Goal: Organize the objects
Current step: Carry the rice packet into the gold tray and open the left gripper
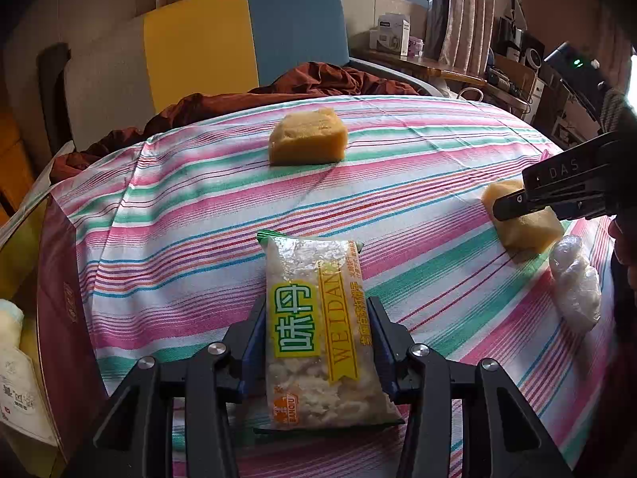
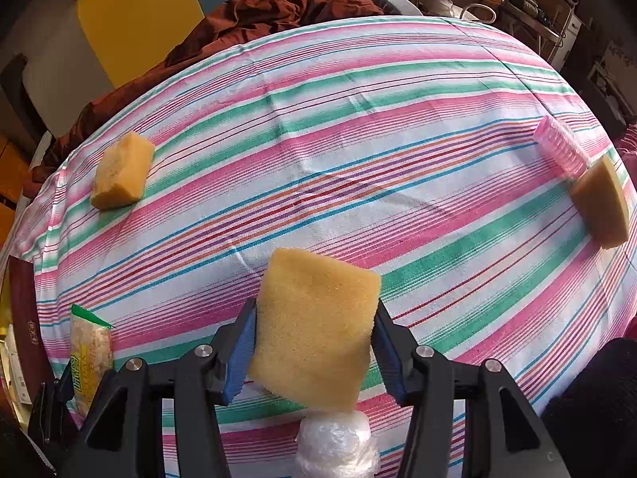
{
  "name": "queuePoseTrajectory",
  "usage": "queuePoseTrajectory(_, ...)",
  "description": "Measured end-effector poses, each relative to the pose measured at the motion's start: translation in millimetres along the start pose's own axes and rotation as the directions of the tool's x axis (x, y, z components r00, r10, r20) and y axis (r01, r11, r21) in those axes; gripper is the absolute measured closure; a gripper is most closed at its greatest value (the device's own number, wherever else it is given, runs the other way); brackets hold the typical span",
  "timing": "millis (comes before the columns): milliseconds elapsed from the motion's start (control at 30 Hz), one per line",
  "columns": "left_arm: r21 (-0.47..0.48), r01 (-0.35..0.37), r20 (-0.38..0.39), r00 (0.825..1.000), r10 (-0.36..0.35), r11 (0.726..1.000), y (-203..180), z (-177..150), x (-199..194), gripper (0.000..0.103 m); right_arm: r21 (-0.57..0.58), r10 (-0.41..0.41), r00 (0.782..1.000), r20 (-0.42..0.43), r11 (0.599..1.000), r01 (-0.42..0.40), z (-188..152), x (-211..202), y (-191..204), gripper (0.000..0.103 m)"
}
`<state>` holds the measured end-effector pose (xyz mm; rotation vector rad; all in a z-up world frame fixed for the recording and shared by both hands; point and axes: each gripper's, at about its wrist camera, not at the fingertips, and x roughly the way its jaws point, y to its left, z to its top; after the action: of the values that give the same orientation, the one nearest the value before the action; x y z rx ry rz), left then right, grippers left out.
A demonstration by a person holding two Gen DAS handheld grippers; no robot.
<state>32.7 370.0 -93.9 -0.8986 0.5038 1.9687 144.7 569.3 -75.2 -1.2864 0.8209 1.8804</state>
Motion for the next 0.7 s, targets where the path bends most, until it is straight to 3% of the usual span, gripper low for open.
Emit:
queuePoseTrajectory(167,0.009,-0.013,0.002,1.0,0.013,1.0,-2,1,0,0.056,-0.027,0.005,1.0,0.011,1.0,-0.005,-1,-3,4,0.049)
queuePoseTrajectory(333,0.008,-0.015,-0.018,1.0,0.015,1.0,-1,1,-3,0.057,-0.088,0.09,0.996,-0.003,0.992,-0.09,-3,-2,19,0.049)
queuePoseTrajectory(600,0.015,0.0,-0.038,0.999,0.001,1.0,-6,-7,-19,0.057,-0.114,0.08,0.997,-0.009,0.99,-0.08,-6,3,25,0.049)
queuePoseTrajectory(700,-0.007,0.036,-0.003,0.999,-0.036,0.999,-7,-8,-41,0.057,-0.118,0.077,0.997,-0.006,0.99,-0.077,-5,1,23,0.049)
